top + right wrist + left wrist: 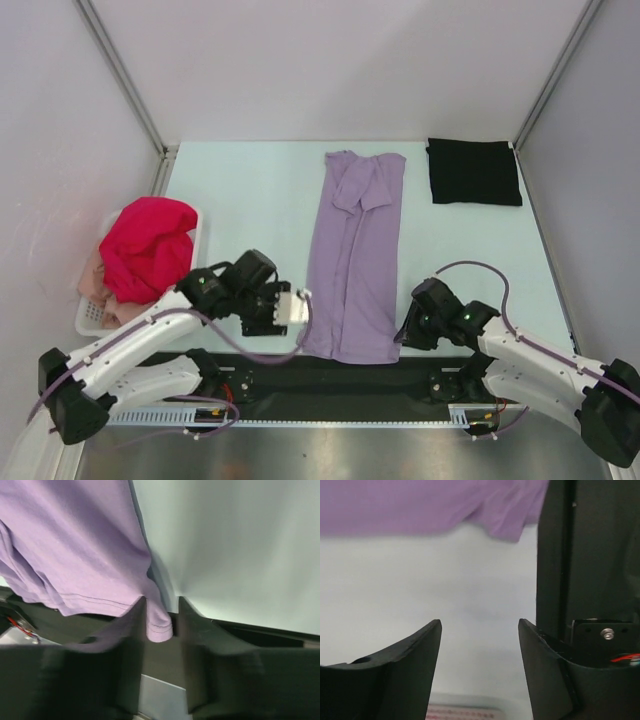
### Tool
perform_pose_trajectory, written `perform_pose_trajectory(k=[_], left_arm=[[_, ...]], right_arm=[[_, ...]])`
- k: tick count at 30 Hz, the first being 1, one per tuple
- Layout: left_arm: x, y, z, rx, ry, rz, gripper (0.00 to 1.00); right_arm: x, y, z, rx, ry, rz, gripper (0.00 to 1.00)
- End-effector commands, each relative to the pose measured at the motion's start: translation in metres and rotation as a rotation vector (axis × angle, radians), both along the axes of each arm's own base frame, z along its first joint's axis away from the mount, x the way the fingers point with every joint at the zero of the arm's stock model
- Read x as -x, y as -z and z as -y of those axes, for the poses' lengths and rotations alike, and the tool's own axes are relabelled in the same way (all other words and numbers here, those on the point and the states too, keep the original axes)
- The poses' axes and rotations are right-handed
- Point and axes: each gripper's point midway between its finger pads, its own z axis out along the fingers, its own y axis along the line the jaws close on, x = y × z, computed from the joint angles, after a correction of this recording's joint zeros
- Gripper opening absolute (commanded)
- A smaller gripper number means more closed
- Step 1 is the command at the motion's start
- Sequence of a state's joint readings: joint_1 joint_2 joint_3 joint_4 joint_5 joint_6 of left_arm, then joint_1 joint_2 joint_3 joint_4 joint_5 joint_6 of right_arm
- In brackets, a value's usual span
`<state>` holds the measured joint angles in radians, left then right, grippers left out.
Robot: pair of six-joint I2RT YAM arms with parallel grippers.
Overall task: Fold and stack the t-shirts
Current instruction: Fold the tshirt
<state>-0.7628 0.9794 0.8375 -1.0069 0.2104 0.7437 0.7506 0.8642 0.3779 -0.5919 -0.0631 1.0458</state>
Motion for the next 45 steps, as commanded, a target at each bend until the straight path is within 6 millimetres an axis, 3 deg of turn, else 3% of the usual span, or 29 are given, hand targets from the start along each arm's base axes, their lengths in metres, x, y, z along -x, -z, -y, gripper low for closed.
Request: perform_pose_trajectory(k=[1,2,3,6,9,12,16,19,22,23,26,31,32,35,36,39,40,42,44,45], left_arm=[[0.008,-0.007,0.029,0.033,0.423,0.229,0.69],[0.013,-0.004,0.044,0.044,0.534,0.287,0.71],[0.005,0.000,0.060,0.050,0.646,0.380,0.75],[0.000,0.019,0.089,0.073,0.791,0.438,0.77],[-0.007,0.040,0.104,0.048,0.879,0.461,0.77],[0.004,0.064,0.105,0.030,0.979,0.398,0.75],[0.018,0.088,0.092,-0.008,1.063,0.343,0.72],[0.020,0.094,0.093,-0.009,1.058,0.326,0.71],[0.023,0.099,0.095,-0.014,1.044,0.291,0.64],[0.026,0.100,0.098,-0.012,1.043,0.283,0.61],[0.029,0.103,0.105,-0.003,0.996,0.259,0.41],[0.034,0.098,0.103,0.017,0.945,0.222,0.11],[0.033,0.096,0.104,0.018,0.923,0.222,0.00],[0.006,0.071,0.120,0.083,0.670,0.190,0.00],[-0.008,0.048,0.135,0.138,0.620,0.200,0.00],[-0.037,0.026,0.138,0.214,0.500,0.132,0.00],[-0.038,0.022,0.142,0.223,0.499,0.127,0.00],[-0.067,0.005,0.145,0.264,0.410,0.138,0.00],[-0.097,0.003,0.143,0.295,0.321,0.125,0.00],[-0.113,-0.010,0.148,0.322,0.291,0.142,0.00]], right_arm=[[-0.001,-0.006,-0.002,-0.020,-0.055,0.022,0.39],[0.002,-0.007,0.000,-0.017,-0.065,0.011,0.45],[0.004,-0.007,0.002,-0.009,-0.077,0.009,0.46],[0.009,-0.005,0.007,0.000,-0.087,0.006,0.47],[0.012,-0.001,-0.002,-0.055,-0.113,0.007,0.47],[0.012,0.003,-0.011,-0.099,-0.125,-0.032,0.46],[0.016,0.008,-0.016,-0.097,-0.159,-0.055,0.45],[0.015,0.011,-0.019,-0.102,-0.167,-0.057,0.43],[0.016,0.010,-0.023,-0.117,-0.186,-0.066,0.37],[0.017,0.009,-0.025,-0.122,-0.197,-0.071,0.30],[0.021,0.009,-0.022,-0.113,-0.210,-0.080,0.16],[0.017,-0.006,-0.023,-0.139,-0.214,-0.057,0.04],[0.014,-0.011,-0.025,-0.156,-0.214,-0.047,0.02],[-0.009,-0.032,-0.026,-0.186,-0.182,-0.015,0.00],[-0.017,-0.036,-0.025,-0.186,-0.171,0.003,0.00],[-0.069,-0.062,-0.017,-0.173,-0.113,0.112,0.00],[-0.081,-0.066,-0.015,-0.167,-0.086,0.123,0.00],[-0.104,-0.068,-0.011,-0.134,-0.075,0.148,0.00],[-0.136,-0.082,-0.010,-0.142,-0.042,0.220,0.00],[-0.145,-0.075,-0.009,-0.135,-0.029,0.202,0.00]])
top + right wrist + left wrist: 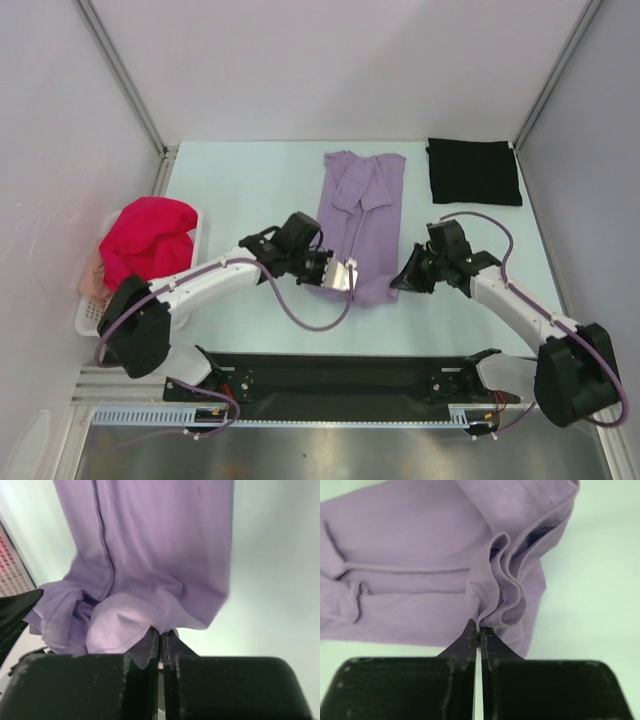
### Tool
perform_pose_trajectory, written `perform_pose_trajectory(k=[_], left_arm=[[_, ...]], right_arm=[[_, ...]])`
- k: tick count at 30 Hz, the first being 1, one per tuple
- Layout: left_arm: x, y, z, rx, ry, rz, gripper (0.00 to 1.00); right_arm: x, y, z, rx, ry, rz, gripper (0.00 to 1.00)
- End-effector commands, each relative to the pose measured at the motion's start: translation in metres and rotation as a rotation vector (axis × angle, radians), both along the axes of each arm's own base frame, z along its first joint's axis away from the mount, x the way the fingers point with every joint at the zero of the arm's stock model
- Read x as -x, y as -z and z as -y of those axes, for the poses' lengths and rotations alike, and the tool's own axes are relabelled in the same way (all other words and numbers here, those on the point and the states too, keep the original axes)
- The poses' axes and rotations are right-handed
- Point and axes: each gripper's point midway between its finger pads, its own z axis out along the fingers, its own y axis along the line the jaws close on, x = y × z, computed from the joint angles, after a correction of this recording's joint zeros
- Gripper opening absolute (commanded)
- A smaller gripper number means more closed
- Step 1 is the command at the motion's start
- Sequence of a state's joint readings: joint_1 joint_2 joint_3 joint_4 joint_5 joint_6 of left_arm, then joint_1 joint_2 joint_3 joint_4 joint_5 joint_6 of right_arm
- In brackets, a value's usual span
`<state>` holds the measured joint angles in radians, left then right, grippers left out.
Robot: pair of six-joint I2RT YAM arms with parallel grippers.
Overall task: Fold and stack the t-shirts
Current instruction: Fold the tshirt
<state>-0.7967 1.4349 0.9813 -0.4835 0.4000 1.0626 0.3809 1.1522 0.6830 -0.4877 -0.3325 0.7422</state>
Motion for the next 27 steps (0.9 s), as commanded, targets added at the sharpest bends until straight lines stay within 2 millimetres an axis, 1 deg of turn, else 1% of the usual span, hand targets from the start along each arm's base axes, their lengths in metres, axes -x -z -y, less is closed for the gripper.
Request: perform_pose_trajectory(k=[1,2,3,4,5,6,7,8,9,10,11,12,13,14,15,16,17,18,19,20,21,22,24,27], left_arm=[[-0.033,-0.009,0.010,0.086,-0.103,-0.117,0.00],[-0.050,-0.010,0.006,0.093,-0.149,-0.119,0.00],[-0.067,-0.024,0.013,0.120,-0.167,-0.097,0.00],[-0.079,-0.013,0.015,0.103,-0.192,-0.123,0.00],[-0.091,-0.013,0.012,0.110,-0.245,-0.157,0.00],[-0.111,-0.031,0.020,0.146,-0.262,-0.141,0.00],[-0.121,-0.016,0.021,0.126,-0.284,-0.186,0.00],[-0.129,-0.013,0.017,0.115,-0.318,-0.225,0.00],[-0.146,-0.027,0.024,0.143,-0.319,-0.207,0.00],[-0.153,-0.013,0.024,0.124,-0.330,-0.235,0.00],[-0.162,-0.012,0.023,0.129,-0.346,-0.235,0.00],[-0.170,-0.013,0.023,0.140,-0.356,-0.225,0.00],[-0.179,-0.009,0.023,0.149,-0.364,-0.216,0.00],[-0.183,-0.006,0.021,0.148,-0.373,-0.213,0.00],[-0.187,-0.007,0.021,0.151,-0.378,-0.208,0.00],[-0.190,-0.002,0.018,0.146,-0.389,-0.215,0.00],[-0.192,-0.001,0.018,0.148,-0.400,-0.218,0.00],[-0.196,0.000,0.017,0.148,-0.411,-0.216,0.00],[-0.201,0.006,0.012,0.132,-0.438,-0.212,0.00],[-0.202,0.009,0.011,0.121,-0.450,-0.213,0.00],[-0.206,0.011,0.009,0.110,-0.459,-0.204,0.00],[-0.209,0.017,0.005,0.090,-0.477,-0.200,0.00],[-0.214,0.021,0.003,0.087,-0.497,-0.193,0.00],[-0.222,0.027,0.000,0.072,-0.536,-0.185,0.02]], right_arm=[[-0.050,-0.011,0.001,0.000,0.012,0.111,0.00],[-0.065,-0.015,0.005,-0.008,0.036,0.121,0.00],[-0.074,-0.013,0.007,-0.006,0.046,0.118,0.00],[-0.084,-0.007,0.007,-0.007,0.051,0.105,0.00],[-0.097,-0.012,0.012,-0.010,0.074,0.123,0.00],[-0.104,-0.012,0.013,-0.013,0.081,0.130,0.00],[-0.113,-0.013,0.013,-0.025,0.089,0.144,0.00],[-0.119,-0.007,0.014,-0.025,0.095,0.128,0.00],[-0.130,-0.012,0.016,-0.030,0.107,0.142,0.00],[-0.136,-0.012,0.017,-0.033,0.107,0.146,0.00],[-0.141,-0.005,0.017,-0.034,0.109,0.129,0.00],[-0.149,-0.008,0.021,-0.044,0.122,0.138,0.00],[-0.154,-0.003,0.019,-0.057,0.121,0.127,0.00],[-0.158,-0.001,0.020,-0.061,0.124,0.125,0.00],[-0.162,-0.001,0.020,-0.068,0.125,0.123,0.00],[-0.169,-0.004,0.020,-0.081,0.122,0.131,0.00],[-0.173,-0.003,0.019,-0.088,0.119,0.133,0.00],[-0.176,0.004,0.017,-0.090,0.115,0.114,0.00],[-0.182,0.001,0.015,-0.099,0.111,0.126,0.00],[-0.185,0.003,0.015,-0.099,0.112,0.121,0.00],[-0.187,0.011,0.015,-0.095,0.115,0.104,0.00],[-0.190,0.012,0.015,-0.094,0.116,0.111,0.00],[-0.195,0.018,0.015,-0.090,0.122,0.104,0.01],[-0.202,0.024,0.024,-0.068,0.151,0.098,0.27]])
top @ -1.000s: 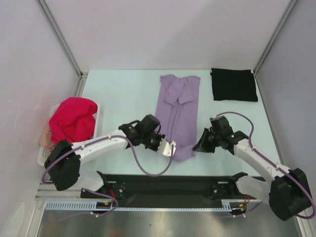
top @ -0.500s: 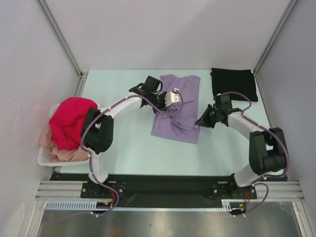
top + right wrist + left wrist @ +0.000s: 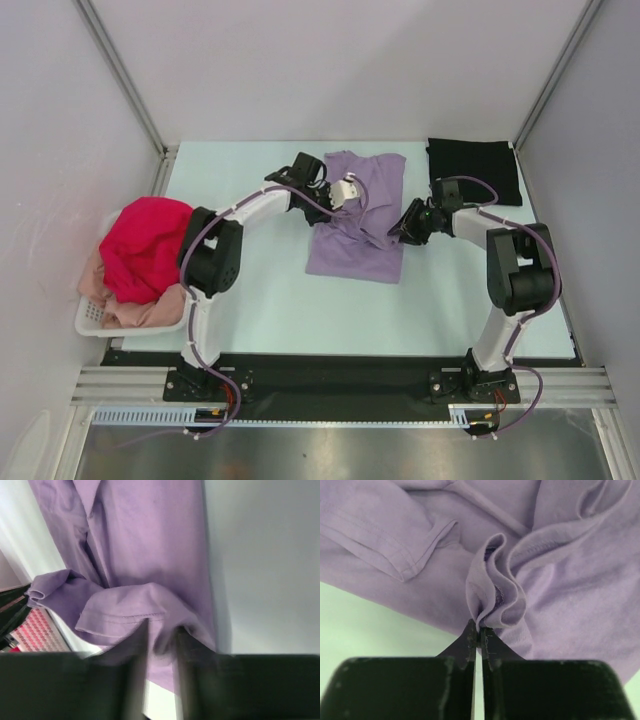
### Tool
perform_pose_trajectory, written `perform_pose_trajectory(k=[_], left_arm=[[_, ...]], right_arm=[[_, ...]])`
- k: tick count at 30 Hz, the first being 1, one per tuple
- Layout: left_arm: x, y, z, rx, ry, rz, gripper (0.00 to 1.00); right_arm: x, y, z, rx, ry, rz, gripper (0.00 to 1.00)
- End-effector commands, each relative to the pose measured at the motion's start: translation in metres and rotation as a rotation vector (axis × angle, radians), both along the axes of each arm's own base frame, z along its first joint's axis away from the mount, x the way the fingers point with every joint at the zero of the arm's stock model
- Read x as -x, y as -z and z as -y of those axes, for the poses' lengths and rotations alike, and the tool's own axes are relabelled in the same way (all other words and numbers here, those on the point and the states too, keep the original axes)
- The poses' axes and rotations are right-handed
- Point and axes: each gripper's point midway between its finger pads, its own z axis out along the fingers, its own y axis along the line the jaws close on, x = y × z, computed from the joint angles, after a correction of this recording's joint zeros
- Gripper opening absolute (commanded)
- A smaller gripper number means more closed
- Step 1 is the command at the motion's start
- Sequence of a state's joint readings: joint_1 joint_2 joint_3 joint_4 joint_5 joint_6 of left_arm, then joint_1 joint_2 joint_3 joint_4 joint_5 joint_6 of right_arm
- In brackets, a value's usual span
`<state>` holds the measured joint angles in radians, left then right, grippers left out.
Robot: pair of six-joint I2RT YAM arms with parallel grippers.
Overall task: Fold and stack the t-shirts
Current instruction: Fold the tshirt
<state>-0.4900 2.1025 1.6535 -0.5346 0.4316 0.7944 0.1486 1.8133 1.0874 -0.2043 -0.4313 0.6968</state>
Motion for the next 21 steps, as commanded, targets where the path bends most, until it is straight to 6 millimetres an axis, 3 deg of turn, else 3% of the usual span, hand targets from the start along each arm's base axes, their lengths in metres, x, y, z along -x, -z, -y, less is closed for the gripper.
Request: perform_pose_trajectory(k=[1,4,9,11,13,16,19,21], left_arm=[[-0.025,-0.012,-0.001,0.005,-0.073,0.049,0.06],[-0.044,-0.005,-0.015,-0.047,-0.203,0.057,0.20],[-0.078,-0.013,-0.039,-0.058,-0.442,0.065,0.43],[-0.090,-0.024,-0.047,-0.020,-0.515,0.064,0.60],[-0.099,-0.036,-0.056,0.004,-0.570,0.076,0.65],[-0.094,-0.057,-0.058,0.053,-0.605,0.064,0.64],[-0.063,-0.058,-0.047,0.114,-0.575,-0.017,0.64],[-0.040,-0.046,-0.036,0.168,-0.570,-0.130,0.71]], right_arm=[[-0.024,-0.009,0.008,0.011,0.026,0.061,0.39],[-0.040,-0.016,0.028,0.038,0.082,0.088,0.48],[-0.072,-0.052,0.067,0.166,0.136,0.180,0.51],[-0.071,-0.058,0.077,0.234,0.126,0.201,0.51],[-0.065,-0.061,0.085,0.280,0.123,0.202,0.50],[-0.049,-0.072,0.077,0.317,0.057,0.243,0.50],[-0.023,-0.053,0.074,0.340,0.026,0.182,0.51],[-0.008,-0.036,0.069,0.324,0.016,0.138,0.52]])
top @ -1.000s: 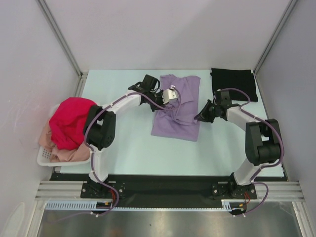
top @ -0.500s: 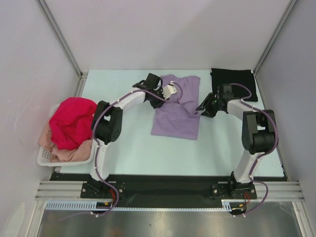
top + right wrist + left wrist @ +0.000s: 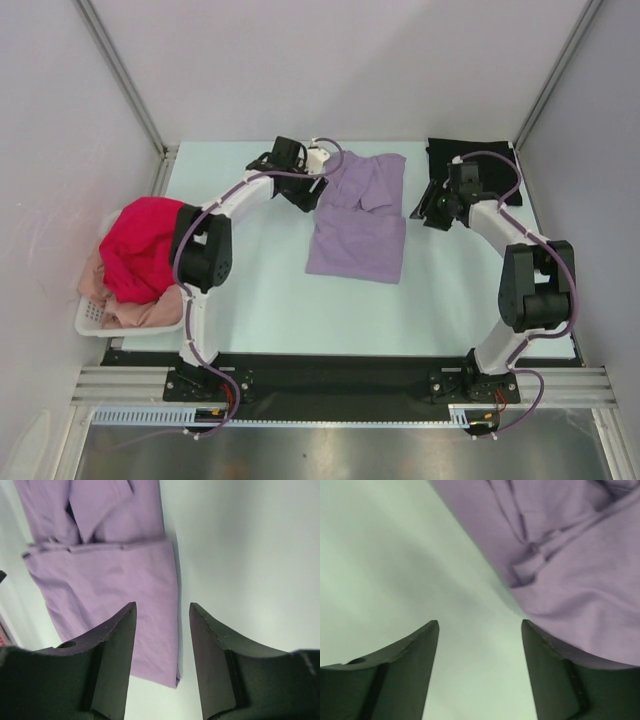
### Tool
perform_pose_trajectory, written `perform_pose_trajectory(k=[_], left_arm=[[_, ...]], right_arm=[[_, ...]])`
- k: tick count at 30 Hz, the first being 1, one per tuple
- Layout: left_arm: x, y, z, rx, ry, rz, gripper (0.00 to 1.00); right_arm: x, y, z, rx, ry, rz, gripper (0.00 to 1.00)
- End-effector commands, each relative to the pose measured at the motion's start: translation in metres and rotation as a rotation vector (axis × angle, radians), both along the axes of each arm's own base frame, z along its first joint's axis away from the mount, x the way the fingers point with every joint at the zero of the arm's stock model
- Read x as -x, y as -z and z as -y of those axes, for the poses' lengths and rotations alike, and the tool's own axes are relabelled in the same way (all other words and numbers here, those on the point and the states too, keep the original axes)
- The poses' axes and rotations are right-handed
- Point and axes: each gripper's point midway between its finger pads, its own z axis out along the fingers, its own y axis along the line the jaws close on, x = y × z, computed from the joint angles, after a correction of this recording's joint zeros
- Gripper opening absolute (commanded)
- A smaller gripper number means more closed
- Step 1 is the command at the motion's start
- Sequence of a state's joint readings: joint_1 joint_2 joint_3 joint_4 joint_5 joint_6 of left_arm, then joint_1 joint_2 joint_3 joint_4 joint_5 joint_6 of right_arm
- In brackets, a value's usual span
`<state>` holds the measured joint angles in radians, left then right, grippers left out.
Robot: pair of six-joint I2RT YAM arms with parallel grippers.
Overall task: Fold and stack the t-shirts
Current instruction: Fold the tshirt
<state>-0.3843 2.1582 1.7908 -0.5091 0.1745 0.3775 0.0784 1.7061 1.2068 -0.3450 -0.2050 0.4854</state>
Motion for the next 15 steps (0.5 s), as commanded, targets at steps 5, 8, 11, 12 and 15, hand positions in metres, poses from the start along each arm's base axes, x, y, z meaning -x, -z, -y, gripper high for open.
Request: perform_pose_trajectory(k=[5,8,11,12,15], left_arm=[[0.023,-0.013,0.040,0.242,-0.040,-0.084,0.73],[0.009,-0.002,0.043,0.236,-0.059,-0.078,0.65],[0.004,0.008,0.047,0.241,-0.063,-0.097,0.56],[0.004,0.013,0.049,0.243,-0.060,-0.106,0.54],[0.003,0.019,0.051,0.254,-0.071,-0.121,0.46]], right_arm=[[0.023,0.030,-0.021,-0.014,-0.069,-0.074,0.52],[0.008,0.040,-0.026,-0.026,-0.073,-0.076,0.50],[-0.006,0.052,-0.027,-0.031,-0.060,-0.076,0.45],[-0.011,0.054,-0.028,-0.035,-0.061,-0.071,0.44],[-0.024,0.062,-0.036,-0.059,-0.078,-0.072,0.36]])
